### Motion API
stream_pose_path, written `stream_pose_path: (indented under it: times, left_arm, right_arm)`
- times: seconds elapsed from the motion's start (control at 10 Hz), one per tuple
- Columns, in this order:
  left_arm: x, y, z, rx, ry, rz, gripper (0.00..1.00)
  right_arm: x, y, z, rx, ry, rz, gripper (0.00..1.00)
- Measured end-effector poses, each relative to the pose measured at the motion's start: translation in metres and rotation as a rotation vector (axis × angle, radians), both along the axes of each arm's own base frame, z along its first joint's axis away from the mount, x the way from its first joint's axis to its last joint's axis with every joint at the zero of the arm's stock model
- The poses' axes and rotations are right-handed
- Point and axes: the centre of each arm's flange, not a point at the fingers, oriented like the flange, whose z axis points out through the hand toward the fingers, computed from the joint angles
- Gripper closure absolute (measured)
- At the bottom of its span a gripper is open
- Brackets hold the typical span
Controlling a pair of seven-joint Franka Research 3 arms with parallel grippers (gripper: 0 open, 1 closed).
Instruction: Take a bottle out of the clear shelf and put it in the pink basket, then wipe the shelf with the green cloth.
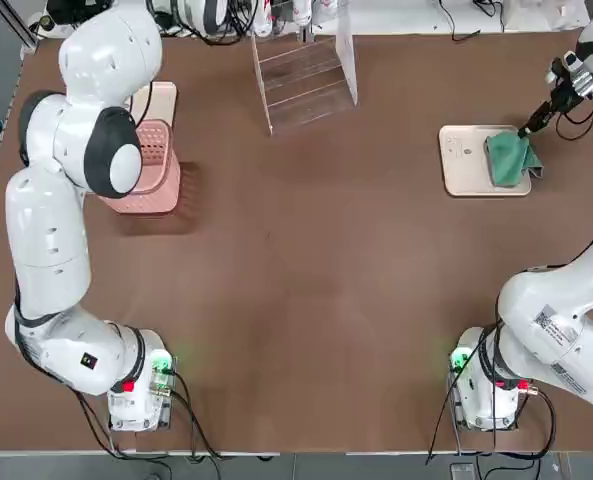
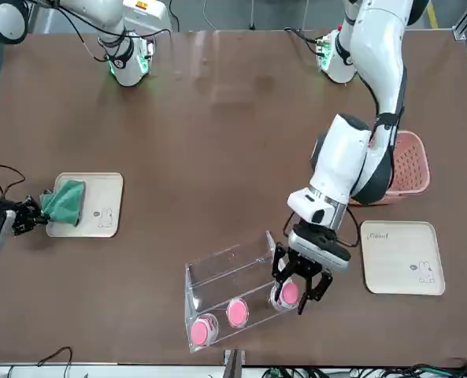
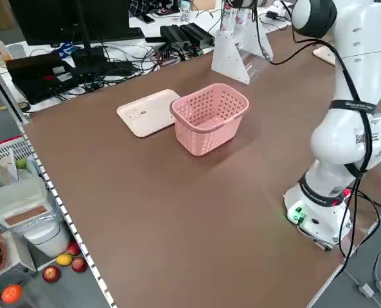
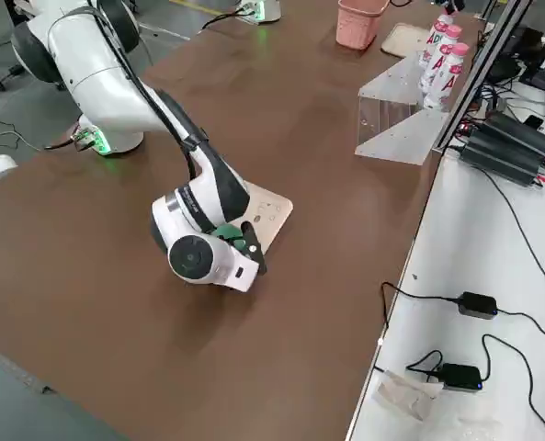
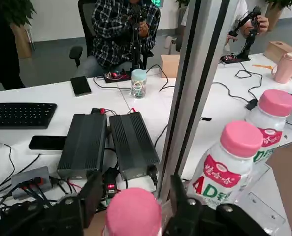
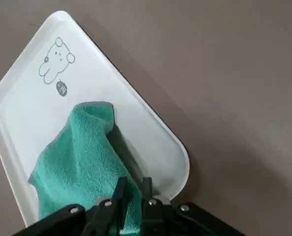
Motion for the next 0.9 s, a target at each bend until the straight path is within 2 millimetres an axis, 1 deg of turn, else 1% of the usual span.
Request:
stream_pose_path:
  times: [0.2,0.4,0.5,0.6,0.7,0.8,0.9]
  left_arm:
    - [-0.0006,0.0014,-0.0089,0.006,0.013,0.001,0.35]
    - [-0.0007,0.0024,-0.0117,0.007,0.015,0.002,0.36]
    - [-0.0008,0.0025,-0.0119,0.006,0.014,0.002,0.41]
    - [-0.0008,0.0025,-0.0117,0.006,0.013,0.002,0.51]
    - [-0.0006,0.0030,-0.0117,0.006,0.013,0.003,0.54]
    - [-0.0003,0.0036,-0.0117,0.006,0.013,0.004,0.55]
    - [-0.0003,0.0042,-0.0112,0.006,0.013,0.005,0.55]
  right_arm:
    - [-0.0027,0.0011,-0.0046,0.011,0.006,-0.004,0.47]
    - [-0.0040,0.0022,-0.0071,0.015,0.002,0.011,0.19]
    - [-0.0039,0.0026,-0.0073,0.017,-0.002,0.019,0.14]
    - [-0.0036,0.0031,-0.0073,0.018,-0.008,0.030,0.15]
    - [-0.0034,0.0031,-0.0072,0.018,-0.015,0.041,0.22]
    - [-0.0033,0.0031,-0.0072,0.018,-0.019,0.049,0.31]
    - [-0.0030,0.0034,-0.0072,0.017,-0.022,0.056,0.36]
